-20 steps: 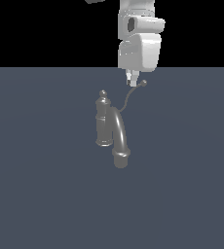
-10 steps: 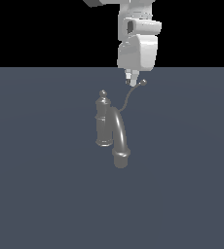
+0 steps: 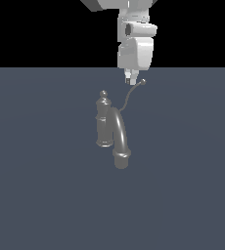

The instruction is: Turn on the faucet by rotating a designated handle.

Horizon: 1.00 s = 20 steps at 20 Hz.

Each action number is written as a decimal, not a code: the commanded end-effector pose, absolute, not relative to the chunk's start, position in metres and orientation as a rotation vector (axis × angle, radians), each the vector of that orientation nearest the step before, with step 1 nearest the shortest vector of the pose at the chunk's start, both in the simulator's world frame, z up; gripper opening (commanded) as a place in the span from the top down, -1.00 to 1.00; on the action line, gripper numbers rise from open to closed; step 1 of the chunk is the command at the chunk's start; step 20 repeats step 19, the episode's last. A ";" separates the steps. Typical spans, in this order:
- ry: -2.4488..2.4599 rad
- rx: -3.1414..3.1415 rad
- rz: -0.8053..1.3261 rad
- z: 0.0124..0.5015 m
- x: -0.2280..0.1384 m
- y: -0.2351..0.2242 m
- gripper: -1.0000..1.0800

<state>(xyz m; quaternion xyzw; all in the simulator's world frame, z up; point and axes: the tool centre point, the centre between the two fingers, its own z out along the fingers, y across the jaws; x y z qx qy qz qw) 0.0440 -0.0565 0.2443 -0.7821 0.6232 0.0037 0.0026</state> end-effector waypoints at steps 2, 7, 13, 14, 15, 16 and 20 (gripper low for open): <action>1.974 -2.439 0.005 0.243 0.055 -0.065 1.00; 1.984 -2.432 0.003 0.243 0.069 -0.066 1.00; 1.995 -2.425 0.002 0.242 0.085 -0.068 1.00; 1.997 -2.423 0.001 0.242 0.088 -0.068 1.00; 1.999 -2.422 0.001 0.242 0.090 -0.068 1.00; 2.001 -2.421 0.001 0.242 0.093 -0.069 1.00; 2.005 -2.418 0.000 0.242 0.098 -0.069 1.00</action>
